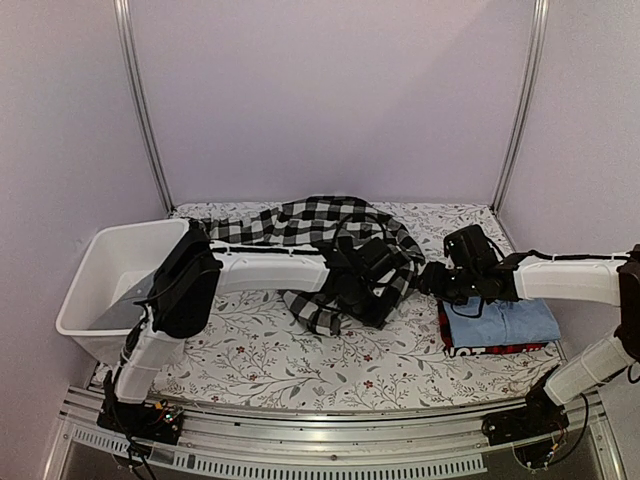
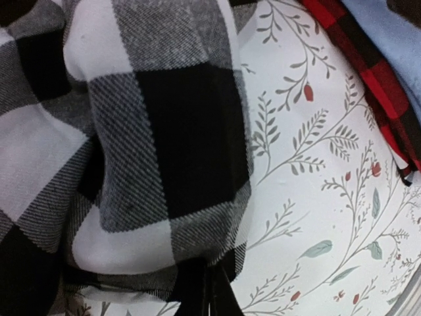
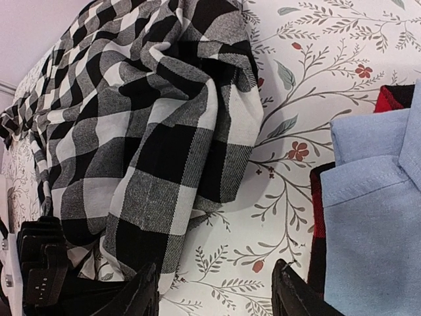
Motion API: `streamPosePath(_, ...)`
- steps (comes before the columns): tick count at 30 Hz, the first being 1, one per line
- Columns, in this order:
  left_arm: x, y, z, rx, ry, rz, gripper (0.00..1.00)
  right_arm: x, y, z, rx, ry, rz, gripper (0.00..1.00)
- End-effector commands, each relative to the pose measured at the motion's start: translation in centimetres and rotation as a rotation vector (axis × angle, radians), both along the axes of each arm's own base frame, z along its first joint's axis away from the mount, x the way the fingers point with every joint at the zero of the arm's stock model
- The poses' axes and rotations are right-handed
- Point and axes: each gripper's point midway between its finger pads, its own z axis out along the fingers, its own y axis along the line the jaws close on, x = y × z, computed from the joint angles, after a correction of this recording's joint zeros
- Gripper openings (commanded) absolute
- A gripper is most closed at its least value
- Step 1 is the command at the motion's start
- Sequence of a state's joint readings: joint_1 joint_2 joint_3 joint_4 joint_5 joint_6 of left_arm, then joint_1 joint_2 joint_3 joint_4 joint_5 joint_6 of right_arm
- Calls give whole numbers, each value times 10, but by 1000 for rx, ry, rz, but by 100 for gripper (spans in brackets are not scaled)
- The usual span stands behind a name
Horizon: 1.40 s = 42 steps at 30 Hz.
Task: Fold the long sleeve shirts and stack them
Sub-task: Flatten out the crumpled shirt at the center of the board.
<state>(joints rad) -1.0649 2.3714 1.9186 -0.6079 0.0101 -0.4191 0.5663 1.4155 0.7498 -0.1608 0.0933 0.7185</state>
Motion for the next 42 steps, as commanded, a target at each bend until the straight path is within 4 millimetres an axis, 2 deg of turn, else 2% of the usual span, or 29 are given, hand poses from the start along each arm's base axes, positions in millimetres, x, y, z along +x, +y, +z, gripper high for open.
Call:
streamPosePath(1,12,14,44,-23,-73,46,0,4,3,-1,9,-9,10,57)
streamPosePath(4,27,31,82,-86,-99,94,0,7,8,-5,7,-7,33,57)
streamPosePath(5,33,37,103,-133,-112,111,0,8,9,-5,4,-10,38,57)
streamPosePath(6,39,44,116,-163,-119,126,0,9,10,-8,2,-4,40,57)
streamPosePath(10,65,76,156,-256,-137,193,0,13,21,-13,12,-1,73,57)
streamPosePath(12,78,92,166,-286,-137,225,0,16,30,-12,17,-3,93,60)
streamPosePath(17,110,127,170,-322,-110,292,0,24,64,-15,-41,-7,148,64)
streamPosePath(22,129,146,166,-365,-71,320,0,29,97,-20,-105,2,186,69)
streamPosePath(23,131,148,164,-366,-63,324,0,29,100,-28,-133,19,189,70)
streamPosePath(25,134,152,163,-373,-55,331,0,27,102,-38,-189,46,182,71)
streamPosePath(28,136,155,164,-376,-56,335,0,24,89,-58,-275,92,141,73)
streamPosePath(33,137,160,163,-375,-55,343,0,21,71,-66,-356,112,92,70)
streamPosePath(36,137,163,165,-378,-57,342,0,22,66,-72,-394,126,87,59)
streamPosePath(38,136,164,166,-377,-58,342,0,27,59,-72,-410,129,77,40)
streamPosePath(39,135,165,166,-374,-56,340,0,33,52,-70,-420,127,64,27)
streamPosePath(41,133,166,166,-368,-56,337,0,55,30,-54,-438,101,15,6)
streamPosePath(42,131,167,166,-366,-55,334,0,68,19,-43,-454,82,-8,1)
